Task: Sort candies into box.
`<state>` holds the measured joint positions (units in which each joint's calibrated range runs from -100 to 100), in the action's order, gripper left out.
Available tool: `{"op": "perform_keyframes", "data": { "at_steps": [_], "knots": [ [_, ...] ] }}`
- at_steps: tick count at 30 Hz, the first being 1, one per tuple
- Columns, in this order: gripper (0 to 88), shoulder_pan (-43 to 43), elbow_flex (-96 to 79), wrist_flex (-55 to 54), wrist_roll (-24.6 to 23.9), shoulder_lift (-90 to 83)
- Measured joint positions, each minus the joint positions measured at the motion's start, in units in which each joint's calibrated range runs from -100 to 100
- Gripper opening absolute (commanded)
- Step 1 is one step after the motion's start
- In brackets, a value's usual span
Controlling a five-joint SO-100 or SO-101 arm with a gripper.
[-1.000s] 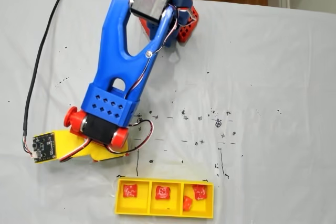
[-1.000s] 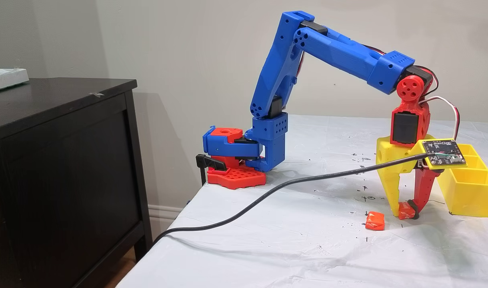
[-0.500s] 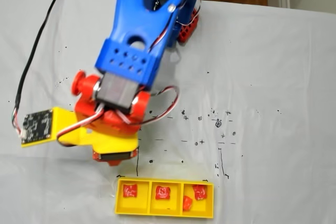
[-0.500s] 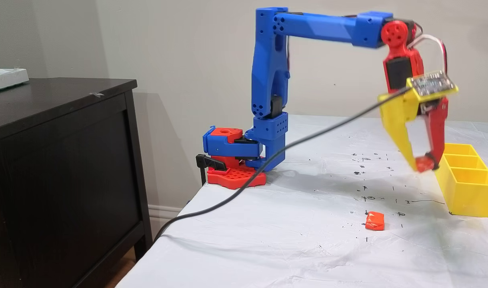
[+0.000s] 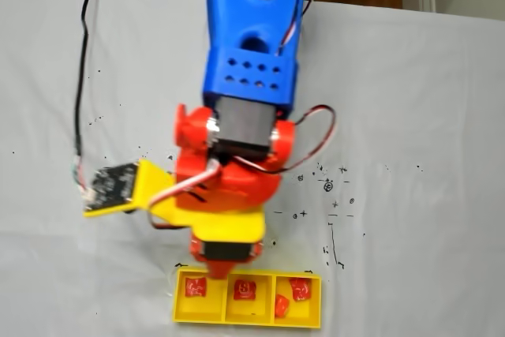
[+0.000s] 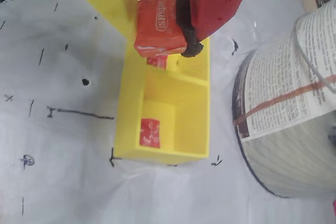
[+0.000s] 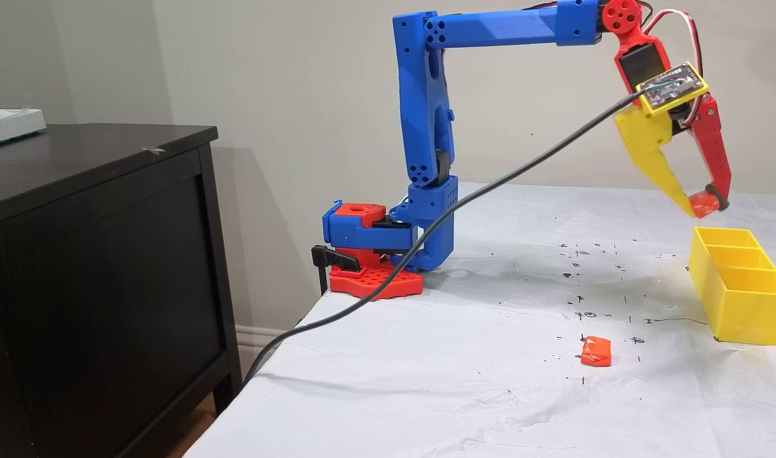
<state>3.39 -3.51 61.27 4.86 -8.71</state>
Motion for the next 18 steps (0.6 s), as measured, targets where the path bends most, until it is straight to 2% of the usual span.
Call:
{"op": "perform_keyframes", "data": {
  "at_steps": [9,18],
  "knots": [
    [0.2,-4.1,0.0,-7.7,-1.9,5.2],
    [0.2,-4.6,2.0,-8.8,-1.9,11.1]
  ]
}}
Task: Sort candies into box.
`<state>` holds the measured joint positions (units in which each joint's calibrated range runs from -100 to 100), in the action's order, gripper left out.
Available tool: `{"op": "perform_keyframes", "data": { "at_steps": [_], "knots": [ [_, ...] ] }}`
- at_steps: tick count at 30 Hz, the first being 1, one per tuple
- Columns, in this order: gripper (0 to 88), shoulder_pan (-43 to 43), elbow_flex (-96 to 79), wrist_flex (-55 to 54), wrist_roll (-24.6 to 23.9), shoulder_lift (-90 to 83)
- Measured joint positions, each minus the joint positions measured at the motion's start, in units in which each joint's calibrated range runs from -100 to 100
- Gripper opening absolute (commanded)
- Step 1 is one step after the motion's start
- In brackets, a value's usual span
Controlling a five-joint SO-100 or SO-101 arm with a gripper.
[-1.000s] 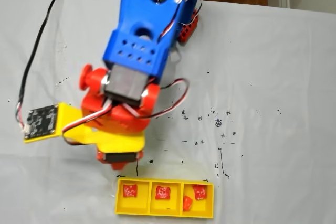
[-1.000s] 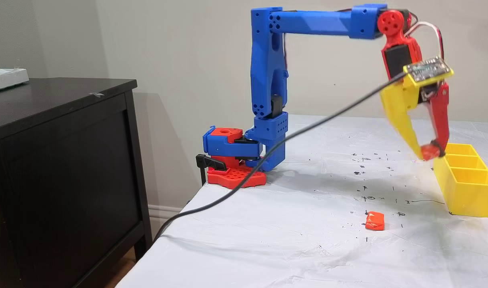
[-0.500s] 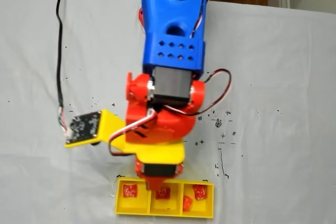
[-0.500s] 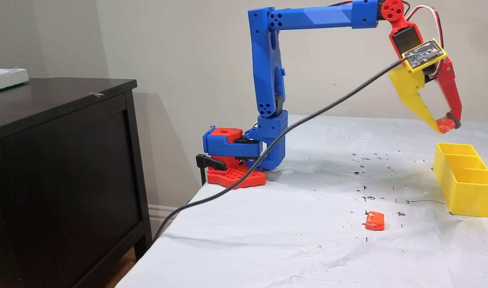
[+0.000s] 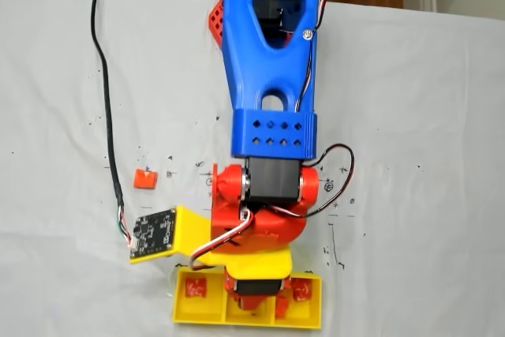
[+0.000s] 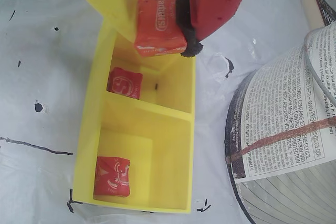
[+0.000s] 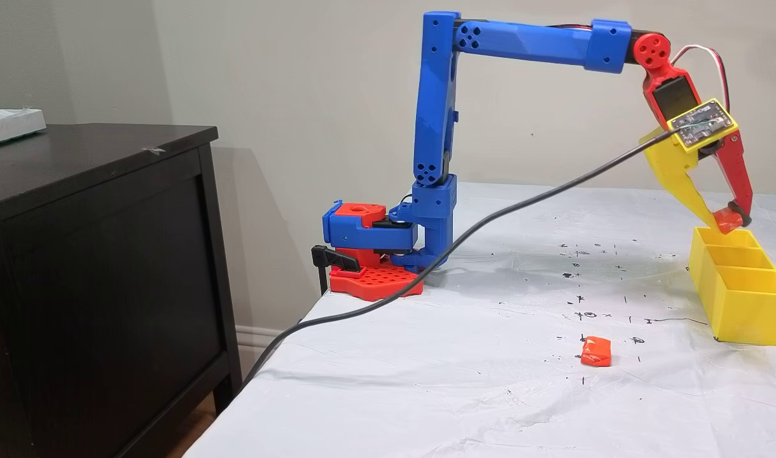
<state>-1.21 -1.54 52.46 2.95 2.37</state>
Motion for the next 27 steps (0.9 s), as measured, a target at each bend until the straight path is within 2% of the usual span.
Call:
{"op": "perform_keyframes", "data": {
  "at_steps": [18,24,27],
  "knots": [
    [0.4,0.0,0.3,-0.7,0.6,3.5],
    [3.2,0.0,2.6,-0.7,0.6,3.5],
    [8.1,0.0,3.3,-0.6,0.6,3.6]
  ]
}}
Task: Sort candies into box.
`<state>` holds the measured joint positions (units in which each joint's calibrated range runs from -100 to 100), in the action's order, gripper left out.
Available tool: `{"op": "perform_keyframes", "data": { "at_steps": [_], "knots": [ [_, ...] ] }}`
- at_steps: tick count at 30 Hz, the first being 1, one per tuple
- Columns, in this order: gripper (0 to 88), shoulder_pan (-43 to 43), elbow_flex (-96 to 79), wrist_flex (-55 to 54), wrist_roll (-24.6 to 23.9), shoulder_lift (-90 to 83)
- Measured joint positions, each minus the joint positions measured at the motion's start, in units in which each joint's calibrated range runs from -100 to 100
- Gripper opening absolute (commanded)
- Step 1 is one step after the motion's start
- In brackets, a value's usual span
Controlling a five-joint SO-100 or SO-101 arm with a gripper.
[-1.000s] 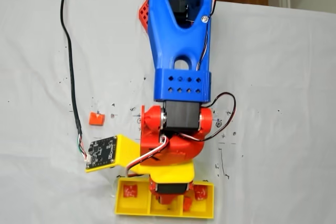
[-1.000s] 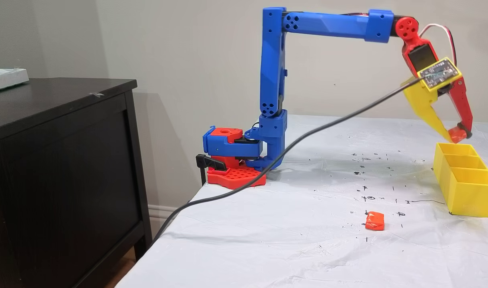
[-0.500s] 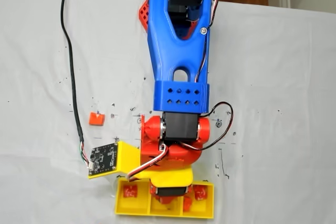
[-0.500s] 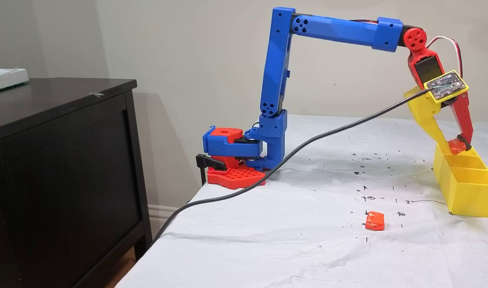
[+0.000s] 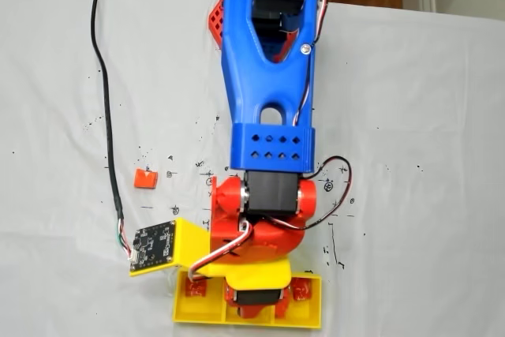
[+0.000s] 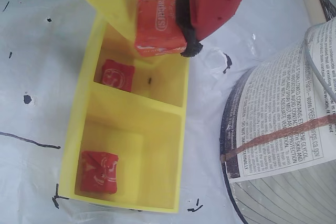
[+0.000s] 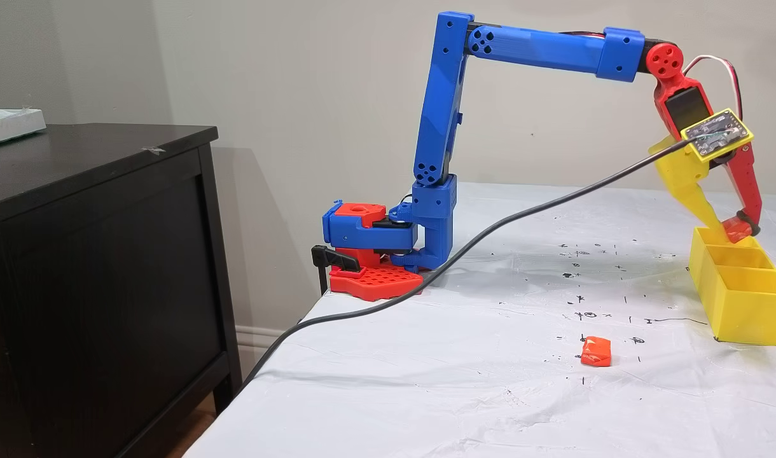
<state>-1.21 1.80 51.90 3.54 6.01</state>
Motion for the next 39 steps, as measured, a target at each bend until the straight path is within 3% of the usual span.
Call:
{"op": "perform_keyframes", "data": {
  "at_steps": [1,5,10,16,21,23,39],
  "knots": [
    [15.4,0.0,0.3,0.2,0.0,0.3],
    [25.0,0.0,0.6,1.3,0.5,0.8],
    [30.9,0.0,0.7,2.3,0.8,0.8],
    [31.2,0.0,0.7,2.8,0.8,0.8],
    [19.9,0.0,0.8,3.5,0.8,0.8],
    [3.2,0.0,0.8,3.7,1.0,0.8],
    [0.2,6.6,-1.5,9.1,5.1,-7.6]
  ]
}}
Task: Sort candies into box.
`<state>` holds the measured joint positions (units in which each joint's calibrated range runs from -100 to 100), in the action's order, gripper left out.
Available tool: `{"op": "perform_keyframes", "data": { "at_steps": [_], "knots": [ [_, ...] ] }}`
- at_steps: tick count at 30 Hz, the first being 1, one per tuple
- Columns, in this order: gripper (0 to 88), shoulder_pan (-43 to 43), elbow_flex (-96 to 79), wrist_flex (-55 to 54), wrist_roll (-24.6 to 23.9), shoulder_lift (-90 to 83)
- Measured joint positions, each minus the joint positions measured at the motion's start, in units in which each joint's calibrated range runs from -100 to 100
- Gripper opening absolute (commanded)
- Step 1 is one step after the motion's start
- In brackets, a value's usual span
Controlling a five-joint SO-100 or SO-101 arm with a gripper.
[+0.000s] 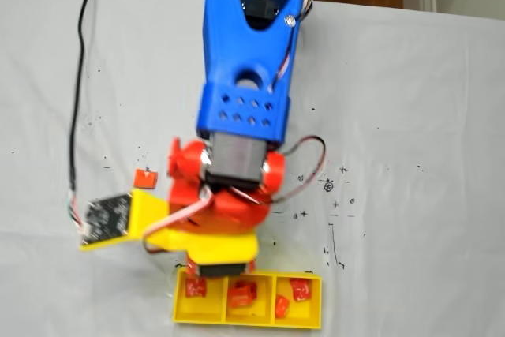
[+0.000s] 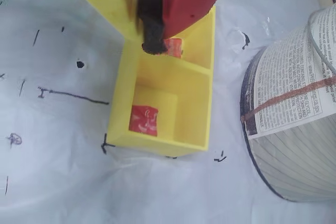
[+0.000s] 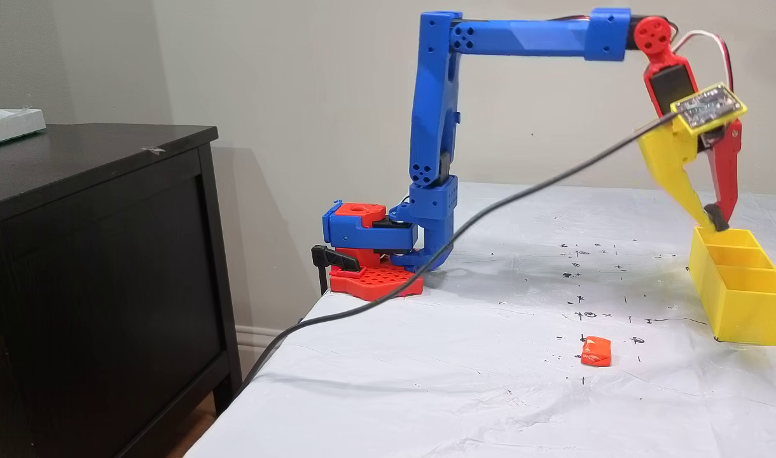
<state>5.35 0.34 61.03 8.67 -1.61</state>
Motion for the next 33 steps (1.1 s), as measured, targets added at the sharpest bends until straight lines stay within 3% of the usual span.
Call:
{"op": "perform_keyframes", "data": {
  "at_steps": [19,33],
  "knots": [
    [0.2,15.1,-10.7,7.1,9.8,-3.4],
    [2.9,23.1,-23.5,2.3,15.3,-6.4]
  ]
}}
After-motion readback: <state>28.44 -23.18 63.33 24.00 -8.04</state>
